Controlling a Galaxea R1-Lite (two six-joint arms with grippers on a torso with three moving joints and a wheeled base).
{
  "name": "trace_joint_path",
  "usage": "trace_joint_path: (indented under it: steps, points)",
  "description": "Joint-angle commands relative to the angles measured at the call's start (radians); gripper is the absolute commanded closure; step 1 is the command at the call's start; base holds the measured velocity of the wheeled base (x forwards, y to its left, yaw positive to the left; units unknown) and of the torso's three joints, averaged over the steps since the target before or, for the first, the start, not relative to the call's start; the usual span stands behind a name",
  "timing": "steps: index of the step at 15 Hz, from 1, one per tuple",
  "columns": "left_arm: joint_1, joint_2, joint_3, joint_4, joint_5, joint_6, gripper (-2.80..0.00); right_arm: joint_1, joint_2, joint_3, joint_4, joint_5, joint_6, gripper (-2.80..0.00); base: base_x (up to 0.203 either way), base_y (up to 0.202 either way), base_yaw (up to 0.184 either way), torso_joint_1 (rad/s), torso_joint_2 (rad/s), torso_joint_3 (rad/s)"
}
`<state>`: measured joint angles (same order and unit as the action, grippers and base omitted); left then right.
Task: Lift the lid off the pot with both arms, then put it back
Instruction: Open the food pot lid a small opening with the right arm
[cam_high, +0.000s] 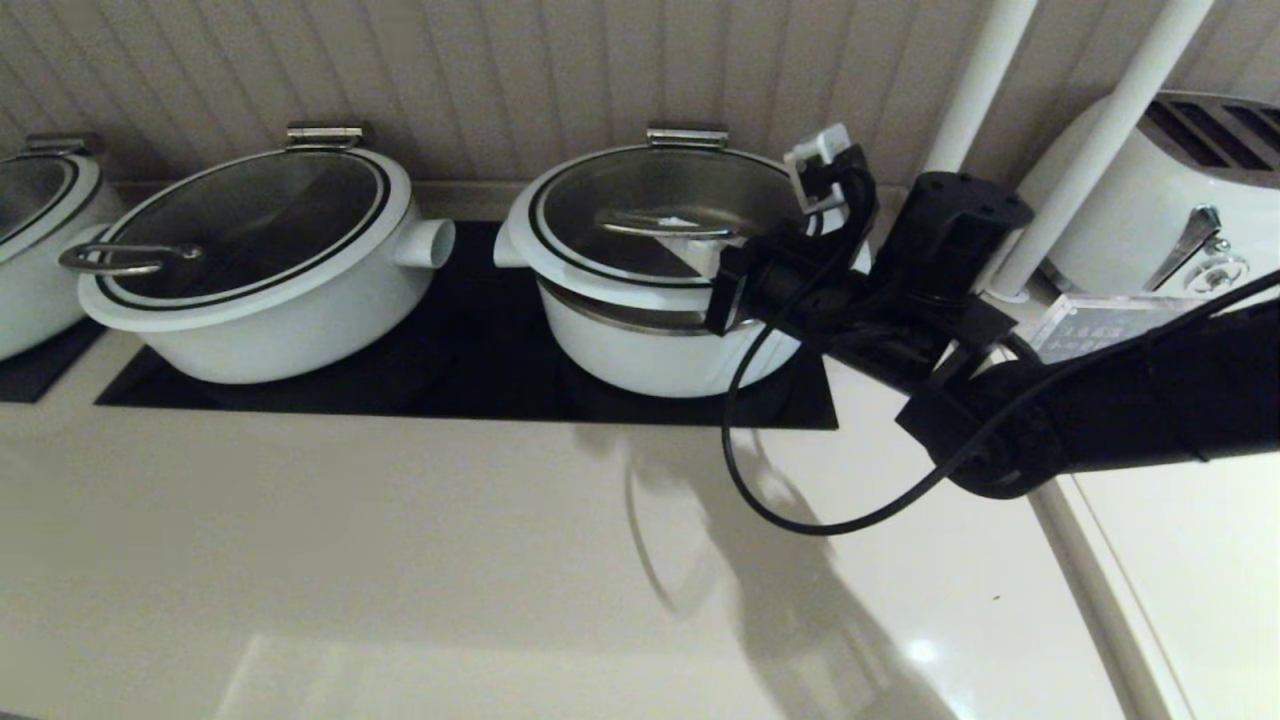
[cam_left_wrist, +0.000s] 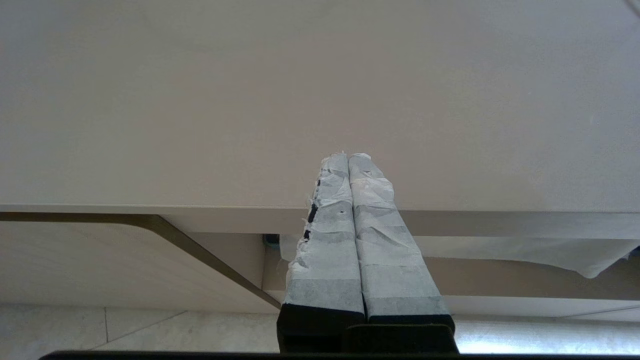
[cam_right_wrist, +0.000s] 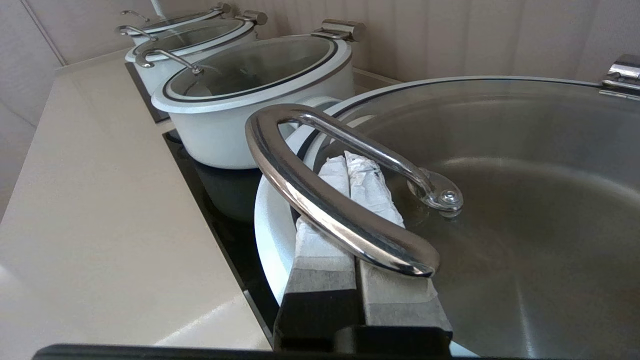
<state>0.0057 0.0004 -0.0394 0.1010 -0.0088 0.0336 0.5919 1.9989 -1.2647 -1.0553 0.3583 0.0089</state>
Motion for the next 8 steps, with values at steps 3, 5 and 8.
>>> trace_joint_path:
  steps: [3, 5, 8]
  points:
    - [0.000, 0.000, 0.000, 0.002, 0.000, 0.000, 0.00, 0.000, -0.002, -0.016, -0.003, 0.002, 0.000, 0.00, 0.000, 0.000, 0.000, 0.000, 0.00, 0.000]
    - [0.000, 0.000, 0.000, 0.000, 0.000, 0.000, 0.00, 0.000, -0.002, -0.021, 0.008, 0.002, 0.000, 0.00, 0.000, 0.000, 0.000, 0.000, 0.00, 0.000]
    - [0.000, 0.000, 0.000, 0.001, 0.000, 0.000, 0.00, 0.000, -0.004, -0.022, 0.009, 0.002, 0.000, 0.00, 0.000, 0.000, 0.000, 0.000, 0.00, 0.000]
